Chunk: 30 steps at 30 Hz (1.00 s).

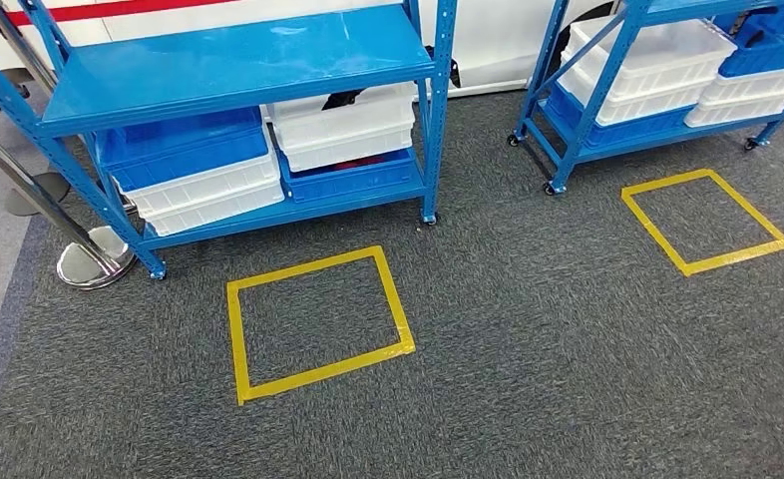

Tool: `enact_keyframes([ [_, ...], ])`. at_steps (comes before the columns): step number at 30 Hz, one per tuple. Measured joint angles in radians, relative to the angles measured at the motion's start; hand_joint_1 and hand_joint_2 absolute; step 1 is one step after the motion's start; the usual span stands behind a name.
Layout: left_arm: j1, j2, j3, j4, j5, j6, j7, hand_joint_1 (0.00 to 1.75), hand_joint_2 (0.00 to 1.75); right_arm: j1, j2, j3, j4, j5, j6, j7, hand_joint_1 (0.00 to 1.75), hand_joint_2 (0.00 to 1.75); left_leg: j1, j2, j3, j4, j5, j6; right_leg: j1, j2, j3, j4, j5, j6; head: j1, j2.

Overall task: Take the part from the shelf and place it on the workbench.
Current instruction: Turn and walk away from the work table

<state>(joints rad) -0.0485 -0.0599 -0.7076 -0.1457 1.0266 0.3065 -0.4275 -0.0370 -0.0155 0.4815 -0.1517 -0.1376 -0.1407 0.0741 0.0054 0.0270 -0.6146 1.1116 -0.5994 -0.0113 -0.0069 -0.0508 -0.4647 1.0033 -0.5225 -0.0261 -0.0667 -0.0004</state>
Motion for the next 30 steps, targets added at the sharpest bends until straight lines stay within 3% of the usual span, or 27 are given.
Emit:
enact_keyframes([
  [2, 0.000, 0.000, 0.000, 0.000, 0.000, 0.000, -0.002, 0.00, 0.00, 0.002, 0.001, 0.002, 0.001, 0.003, 0.004, 0.000, 0.00, 0.00, -0.005, 0.038, -0.010, -0.060, 0.147, 0.012, 0.006, -0.014, 0.021, 0.006, -0.028, 0.010, 0.000, 0.000],
  [3, -0.002, 0.000, -0.001, 0.000, 0.000, 0.001, -0.003, 0.00, 0.00, 0.000, 0.001, 0.003, 0.001, 0.005, 0.007, 0.000, 0.00, 0.00, -0.007, 0.044, -0.013, -0.066, 0.183, 0.016, 0.009, -0.022, 0.027, 0.008, -0.038, 0.017, 0.000, 0.000],
  [5, -0.007, -0.002, -0.001, 0.000, 0.002, 0.001, -0.006, 0.00, 0.00, -0.008, 0.001, 0.005, 0.001, 0.010, 0.009, -0.001, 0.00, 0.00, -0.003, 0.020, -0.010, -0.070, 0.193, 0.019, 0.010, -0.036, 0.036, 0.007, -0.055, 0.031, 0.000, 0.000],
  [7, -0.011, -0.004, -0.001, -0.001, 0.005, 0.001, -0.010, 0.00, 0.00, -0.014, 0.000, 0.007, 0.000, 0.014, 0.010, -0.007, 0.00, 0.00, 0.003, -0.005, -0.006, -0.081, 0.193, 0.027, 0.005, -0.011, 0.023, 0.045, -0.087, 0.042, 0.001, 0.000],
  [9, -0.013, -0.005, -0.001, -0.001, 0.010, 0.001, -0.014, 0.00, 0.00, -0.014, -0.001, 0.009, 0.000, 0.013, 0.002, -0.021, 0.00, 0.00, 0.005, -0.024, -0.004, -0.087, 0.191, 0.034, 0.000, 0.031, -0.042, 0.163, -0.144, 0.049, 0.001, 0.000],
  [10, -0.013, -0.005, -0.001, -0.001, 0.013, 0.001, -0.017, 0.00, 0.00, -0.013, -0.001, 0.010, 0.000, 0.008, -0.006, -0.028, 0.00, 0.00, 0.005, -0.033, -0.003, -0.087, 0.189, 0.036, -0.003, 0.040, -0.084, 0.230, -0.165, 0.052, 0.001, 0.000],
  [11, -0.012, -0.005, -0.001, -0.001, 0.016, 0.000, -0.020, 0.00, 0.00, -0.012, -0.001, 0.009, 0.000, 0.003, -0.016, -0.034, 0.00, 0.00, 0.005, -0.042, -0.001, -0.087, 0.186, 0.036, -0.005, 0.044, -0.120, 0.277, -0.168, 0.056, 0.001, 0.000],
  [12, -0.009, -0.006, -0.001, -0.001, 0.019, -0.001, -0.022, 0.00, 0.00, -0.012, -0.002, 0.009, 0.000, -0.003, -0.026, -0.036, 0.00, 0.00, 0.005, -0.051, 0.003, -0.087, 0.182, 0.036, -0.008, 0.045, -0.141, 0.289, -0.150, 0.058, 0.001, 0.000],
  [13, -0.007, -0.007, -0.001, -0.001, 0.020, -0.003, -0.024, 0.00, 0.00, -0.011, -0.002, 0.008, 0.001, -0.007, -0.033, -0.037, 0.00, 0.00, 0.006, -0.059, 0.009, -0.087, 0.178, 0.033, -0.010, 0.046, -0.143, 0.263, -0.111, 0.060, 0.001, 0.000],
  [15, -0.003, -0.009, -0.001, -0.001, 0.021, -0.007, -0.026, 0.00, 0.00, -0.009, -0.005, 0.007, 0.001, -0.010, -0.042, -0.037, 0.00, 0.00, 0.005, -0.069, 0.021, -0.085, 0.169, 0.024, -0.015, 0.051, -0.114, 0.141, -0.017, 0.060, 0.001, 0.000],
  [17, -0.004, -0.009, -0.001, -0.001, 0.021, -0.008, -0.027, 0.00, 0.00, -0.008, -0.007, 0.006, 0.002, -0.012, -0.044, -0.038, 0.00, 0.00, 0.001, -0.074, 0.025, -0.081, 0.161, 0.013, -0.015, 0.059, -0.093, 0.055, 0.025, 0.052, 0.001, 0.000],
  [20, -0.004, -0.009, -0.001, -0.001, 0.021, -0.010, -0.027, 0.00, 0.00, -0.010, -0.006, 0.005, 0.002, -0.017, -0.044, -0.038, 0.00, 0.00, 0.001, -0.076, 0.025, -0.084, 0.157, -0.006, -0.013, 0.060, -0.090, 0.039, 0.024, 0.029, 0.000, 0.000],
  [22, -0.004, -0.009, -0.001, -0.001, 0.020, -0.011, -0.026, 0.00, 0.00, -0.009, -0.004, 0.005, 0.001, -0.021, -0.044, -0.035, 0.00, 0.00, 0.003, -0.062, 0.013, -0.051, 0.136, -0.017, -0.015, 0.055, -0.083, 0.034, 0.023, 0.015, 0.000, 0.000],
  [25, -0.004, -0.008, -0.001, -0.001, 0.020, -0.014, -0.022, 0.00, 0.00, -0.007, -0.004, 0.004, 0.002, -0.024, -0.043, -0.031, 0.00, 0.00, 0.006, -0.040, -0.077, 0.133, 0.054, -0.025, -0.011, 0.046, -0.074, 0.031, 0.016, 0.002, 0.000, 0.000],
  [26, -0.004, -0.008, -0.001, -0.001, 0.019, -0.015, -0.020, 0.00, 0.00, -0.007, -0.004, 0.004, 0.002, -0.024, -0.043, -0.031, 0.00, 0.00, 0.006, -0.037, -0.106, 0.186, 0.040, -0.025, -0.009, 0.043, -0.070, 0.031, 0.012, 0.000, 0.000, 0.000],
  [27, -0.004, -0.008, -0.001, -0.001, 0.019, -0.016, -0.019, 0.00, 0.00, -0.007, -0.004, 0.004, 0.002, -0.024, -0.043, -0.030, 0.00, 0.00, 0.006, -0.036, -0.118, 0.203, 0.047, -0.023, -0.006, 0.042, -0.065, 0.032, 0.008, -0.001, 0.000, 0.000],
  [28, -0.003, -0.008, -0.001, -0.001, 0.019, -0.017, -0.018, 0.00, 0.00, -0.007, -0.004, 0.003, 0.002, -0.025, -0.043, -0.030, 0.00, 0.00, 0.005, -0.036, -0.111, 0.183, 0.072, -0.019, -0.004, 0.041, -0.058, 0.032, 0.003, -0.001, 0.000, 0.000],
  [30, -0.003, -0.008, -0.001, -0.001, 0.018, -0.018, -0.018, 0.00, 0.00, -0.006, -0.002, 0.003, 0.002, -0.025, -0.042, -0.030, 0.00, 0.00, -0.003, -0.032, -0.053, 0.056, 0.142, 0.000, -0.001, 0.039, -0.041, 0.031, -0.009, 0.000, 0.000, 0.000],
])
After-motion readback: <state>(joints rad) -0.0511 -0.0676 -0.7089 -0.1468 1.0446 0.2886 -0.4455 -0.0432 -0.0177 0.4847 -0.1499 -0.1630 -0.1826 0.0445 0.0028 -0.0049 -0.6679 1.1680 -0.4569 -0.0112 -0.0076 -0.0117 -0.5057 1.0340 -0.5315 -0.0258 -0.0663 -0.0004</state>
